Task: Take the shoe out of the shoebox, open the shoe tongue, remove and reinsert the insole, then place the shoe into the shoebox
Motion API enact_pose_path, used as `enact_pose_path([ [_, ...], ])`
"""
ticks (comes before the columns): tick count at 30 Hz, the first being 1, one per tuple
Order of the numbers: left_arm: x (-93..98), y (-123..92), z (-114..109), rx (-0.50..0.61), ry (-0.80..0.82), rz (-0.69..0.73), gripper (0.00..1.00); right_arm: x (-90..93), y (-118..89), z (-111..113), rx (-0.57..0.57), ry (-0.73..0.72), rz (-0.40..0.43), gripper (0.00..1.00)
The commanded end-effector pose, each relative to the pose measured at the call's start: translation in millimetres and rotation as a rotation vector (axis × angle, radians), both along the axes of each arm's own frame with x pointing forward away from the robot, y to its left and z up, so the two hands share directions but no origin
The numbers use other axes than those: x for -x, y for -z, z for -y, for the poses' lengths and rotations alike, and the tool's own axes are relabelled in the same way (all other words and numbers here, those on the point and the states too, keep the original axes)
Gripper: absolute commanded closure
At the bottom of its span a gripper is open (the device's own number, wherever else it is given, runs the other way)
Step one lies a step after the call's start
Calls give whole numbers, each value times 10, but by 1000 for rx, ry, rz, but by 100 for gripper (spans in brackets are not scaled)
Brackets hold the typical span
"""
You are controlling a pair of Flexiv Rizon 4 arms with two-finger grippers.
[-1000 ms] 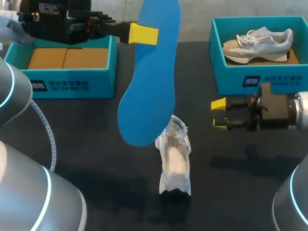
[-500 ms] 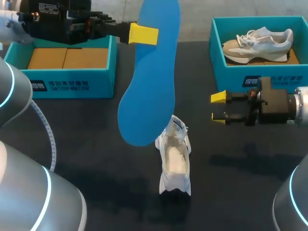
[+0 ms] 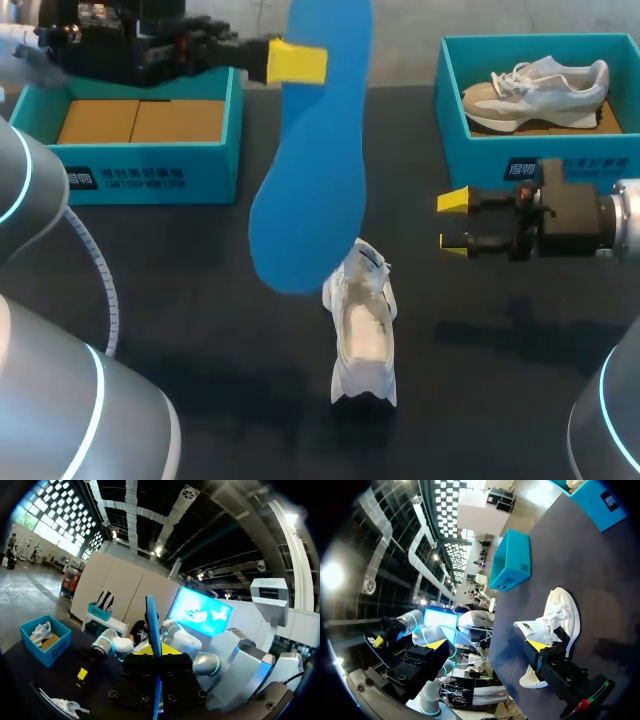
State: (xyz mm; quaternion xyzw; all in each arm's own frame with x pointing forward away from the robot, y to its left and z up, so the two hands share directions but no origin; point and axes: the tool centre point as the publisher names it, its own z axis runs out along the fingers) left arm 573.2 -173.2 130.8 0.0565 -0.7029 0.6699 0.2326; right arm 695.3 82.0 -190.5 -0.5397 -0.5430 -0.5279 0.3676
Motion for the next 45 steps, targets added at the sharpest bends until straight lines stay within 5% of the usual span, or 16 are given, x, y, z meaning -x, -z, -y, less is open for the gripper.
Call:
enact_pose_path([
  [1,-250,-17,59,100,-6,121,100,9,-7,-12,4,2,-1,0],
  [15,-762,17,32,258,-25,691,100,9,-7,-12,4,2,-1,0],
  [19,-850,61,75,177,32,682,100,9,-7,-12,4,2,-1,0],
  [38,-850,61,75,177,32,682,100,9,-7,-12,4,2,-1,0],
  [45,-814,261,-59,304,-94,1031,100,9,-7,-12,4,2,-1,0],
])
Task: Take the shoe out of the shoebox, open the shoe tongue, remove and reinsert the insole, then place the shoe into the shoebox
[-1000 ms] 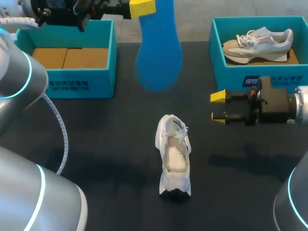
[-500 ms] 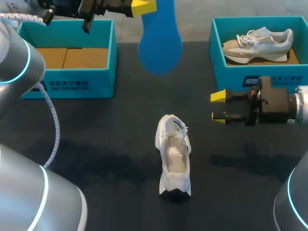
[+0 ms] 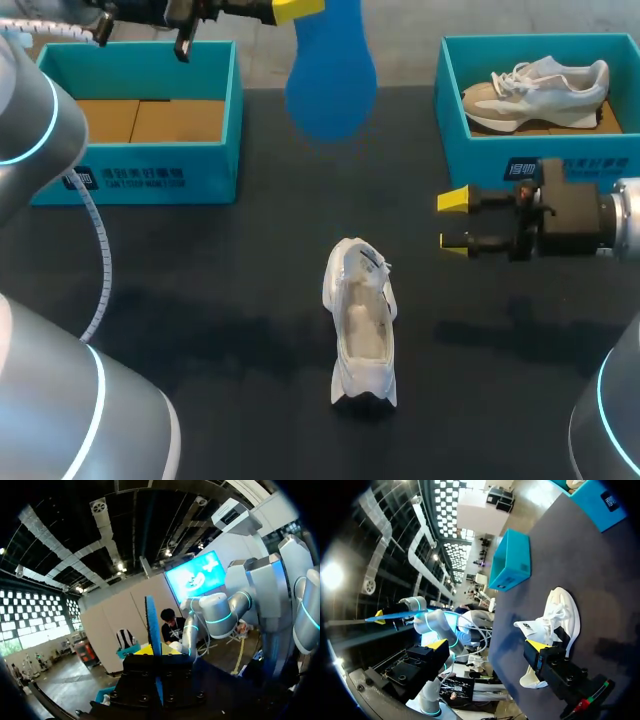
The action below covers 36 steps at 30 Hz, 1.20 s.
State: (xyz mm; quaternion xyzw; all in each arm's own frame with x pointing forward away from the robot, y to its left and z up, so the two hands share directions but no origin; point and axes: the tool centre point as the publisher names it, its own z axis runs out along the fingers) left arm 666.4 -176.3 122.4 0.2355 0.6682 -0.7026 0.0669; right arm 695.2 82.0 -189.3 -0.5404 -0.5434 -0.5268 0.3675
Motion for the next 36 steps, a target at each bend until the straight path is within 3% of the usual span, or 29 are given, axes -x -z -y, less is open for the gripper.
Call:
enact_pose_path([
  [1,108,226,-78,152,-43,256,100,8,5,-12,1,3,1,0],
  [8,136,393,-86,215,-95,469,100,8,5,-12,1,3,1,0],
  [14,193,538,-156,334,-88,668,100,8,5,-12,1,3,1,0],
  [17,186,644,-150,326,-117,796,100,8,5,-12,1,3,1,0],
  [36,189,751,-168,314,-117,844,100,8,5,-12,1,3,1,0],
])
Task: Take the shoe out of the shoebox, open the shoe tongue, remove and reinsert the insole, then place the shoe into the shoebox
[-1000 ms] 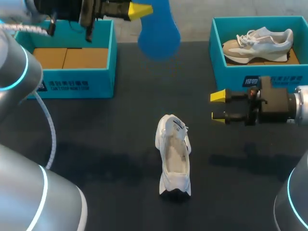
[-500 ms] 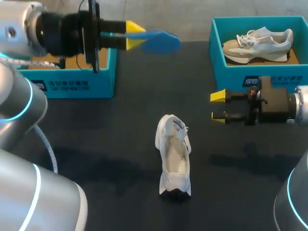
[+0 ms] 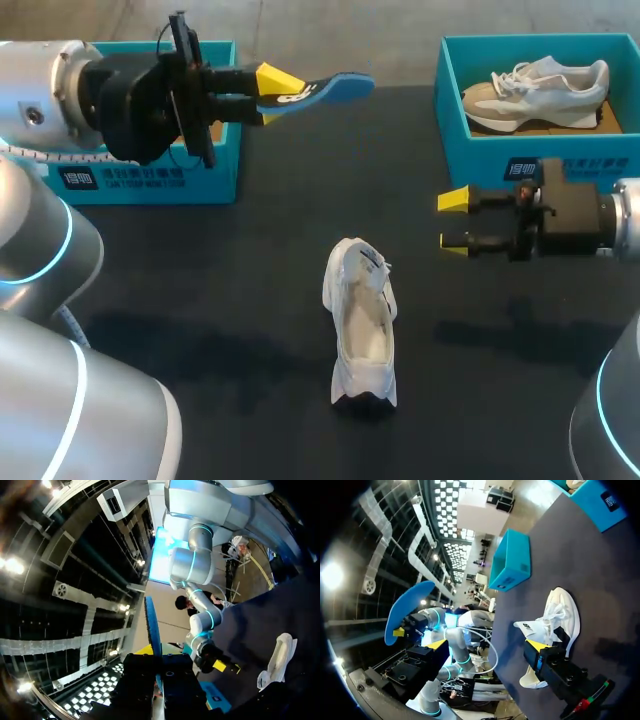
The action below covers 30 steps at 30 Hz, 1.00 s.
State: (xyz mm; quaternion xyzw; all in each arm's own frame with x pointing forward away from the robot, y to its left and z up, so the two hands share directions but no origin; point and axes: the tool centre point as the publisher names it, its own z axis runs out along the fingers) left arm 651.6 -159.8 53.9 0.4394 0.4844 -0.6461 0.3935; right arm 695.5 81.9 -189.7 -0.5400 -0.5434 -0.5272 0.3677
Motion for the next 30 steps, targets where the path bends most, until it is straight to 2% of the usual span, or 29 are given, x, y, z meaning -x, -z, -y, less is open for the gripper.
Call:
enact_pose_path([
  [1,55,117,-6,-4,-24,62,100,10,1,-13,2,3,0,0],
  [3,61,218,-24,5,-51,135,100,10,1,-13,2,3,0,0],
  [7,52,415,-52,-51,-118,315,100,10,1,-13,2,3,0,0],
  [10,27,537,-77,-73,-123,393,100,10,1,-13,2,3,0,0],
  [19,-104,906,-91,-163,-92,486,100,10,1,-13,2,3,0,0],
  [30,-171,1316,-91,-131,-84,560,100,10,1,-13,2,3,0,0],
])
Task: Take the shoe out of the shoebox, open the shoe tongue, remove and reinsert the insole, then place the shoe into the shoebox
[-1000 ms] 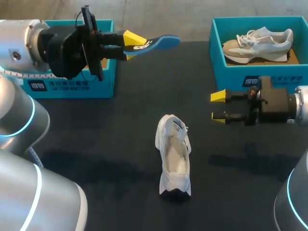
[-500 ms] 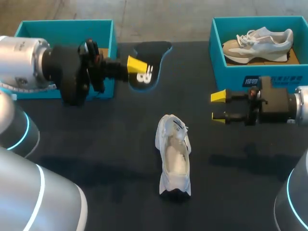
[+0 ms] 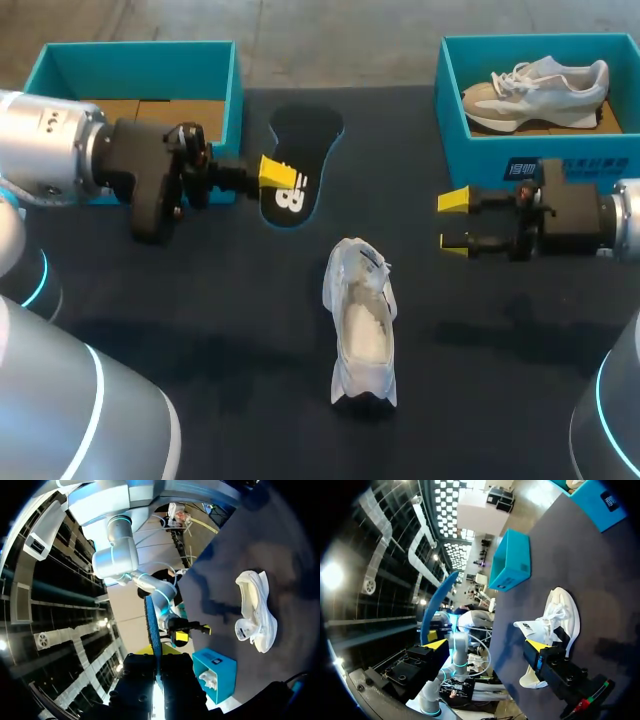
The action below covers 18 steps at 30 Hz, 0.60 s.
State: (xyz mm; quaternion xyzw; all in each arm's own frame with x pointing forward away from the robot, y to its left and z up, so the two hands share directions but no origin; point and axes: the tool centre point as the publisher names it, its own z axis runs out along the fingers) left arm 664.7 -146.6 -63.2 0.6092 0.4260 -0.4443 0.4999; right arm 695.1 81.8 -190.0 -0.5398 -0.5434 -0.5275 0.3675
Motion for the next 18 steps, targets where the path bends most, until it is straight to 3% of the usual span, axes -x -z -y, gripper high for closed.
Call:
enact_pose_path([
  [1,-39,192,52,17,2,26,100,6,-2,-13,2,3,-1,0],
  [8,-60,431,117,-4,-29,91,100,6,-2,-13,2,3,-1,0],
  [18,-68,581,137,75,-96,221,100,6,-2,-13,2,3,-1,0],
])
